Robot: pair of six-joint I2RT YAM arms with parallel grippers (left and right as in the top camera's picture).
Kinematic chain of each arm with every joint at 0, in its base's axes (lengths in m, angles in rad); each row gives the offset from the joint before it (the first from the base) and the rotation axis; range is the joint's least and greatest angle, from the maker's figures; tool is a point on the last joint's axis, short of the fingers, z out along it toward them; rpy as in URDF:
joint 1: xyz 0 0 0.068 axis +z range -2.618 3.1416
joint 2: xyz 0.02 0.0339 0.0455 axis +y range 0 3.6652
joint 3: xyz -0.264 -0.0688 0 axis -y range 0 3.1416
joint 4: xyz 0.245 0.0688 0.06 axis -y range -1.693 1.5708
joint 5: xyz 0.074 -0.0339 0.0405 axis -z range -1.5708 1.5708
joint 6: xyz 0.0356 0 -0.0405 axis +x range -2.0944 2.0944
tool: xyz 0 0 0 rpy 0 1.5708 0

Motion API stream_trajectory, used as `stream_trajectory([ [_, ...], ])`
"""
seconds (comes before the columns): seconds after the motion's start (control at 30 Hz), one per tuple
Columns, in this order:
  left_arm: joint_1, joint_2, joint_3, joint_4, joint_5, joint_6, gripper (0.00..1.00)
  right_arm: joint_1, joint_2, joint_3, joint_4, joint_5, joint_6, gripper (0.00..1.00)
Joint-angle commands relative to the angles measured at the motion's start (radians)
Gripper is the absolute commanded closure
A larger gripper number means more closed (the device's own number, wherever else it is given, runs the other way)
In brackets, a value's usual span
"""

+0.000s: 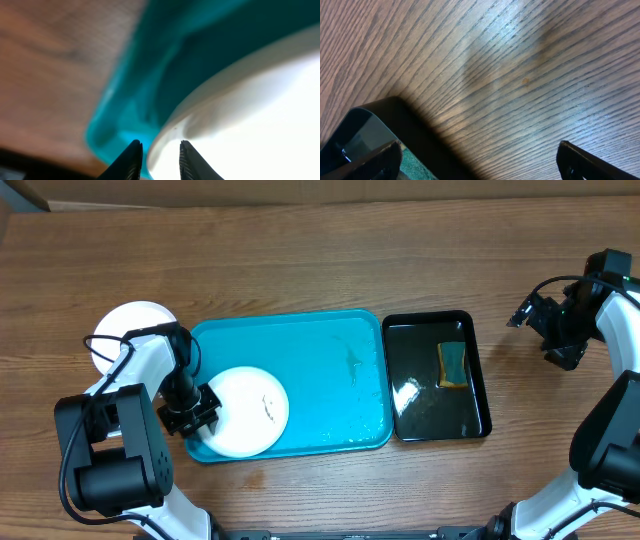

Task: Clean dirty plates on tray and stack at the side
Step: 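Slide the white plate to the teal tray center with the left gripper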

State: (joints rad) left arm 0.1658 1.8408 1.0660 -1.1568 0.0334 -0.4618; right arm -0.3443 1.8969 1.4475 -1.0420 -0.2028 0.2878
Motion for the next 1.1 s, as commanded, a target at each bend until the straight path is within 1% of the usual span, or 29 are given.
stream_trajectory([
  [0.0,0.001,-0.029,-0.006,0.041,0.118,0.059,0.71,0.003,-0.023,0.026,0.002,-0.001,-0.001,0.0],
  [0.17,-0.029,-0.029,-0.006,0.104,0.153,0.059,0.69,0.003,-0.023,0.026,0.002,-0.001,-0.001,0.0],
  [0.27,-0.066,-0.029,-0.006,0.148,0.185,0.067,0.66,0.003,-0.023,0.026,0.002,-0.001,-0.001,0.0],
  [0.37,-0.105,-0.029,-0.006,0.184,0.186,0.067,0.63,0.003,-0.023,0.026,0.002,-0.001,-0.001,0.0],
  [0.6,-0.254,-0.029,-0.006,0.283,0.214,0.066,0.61,0.003,-0.023,0.026,0.002,-0.001,-0.001,0.0],
  [0.63,-0.288,-0.029,-0.006,0.313,0.225,0.073,0.61,0.003,-0.023,0.026,0.002,-0.001,-0.001,0.0],
  [0.73,-0.329,-0.029,-0.003,0.35,0.23,0.111,0.6,0.003,-0.023,0.026,0.002,-0.001,-0.001,0.0],
  [0.83,-0.351,-0.029,0.004,0.359,0.229,0.153,0.59,0.003,-0.023,0.026,0.002,-0.001,-0.001,0.0],
  [1.07,-0.348,-0.029,0.045,0.361,0.22,0.171,0.58,0.003,-0.023,0.026,0.002,-0.001,-0.001,0.0],
])
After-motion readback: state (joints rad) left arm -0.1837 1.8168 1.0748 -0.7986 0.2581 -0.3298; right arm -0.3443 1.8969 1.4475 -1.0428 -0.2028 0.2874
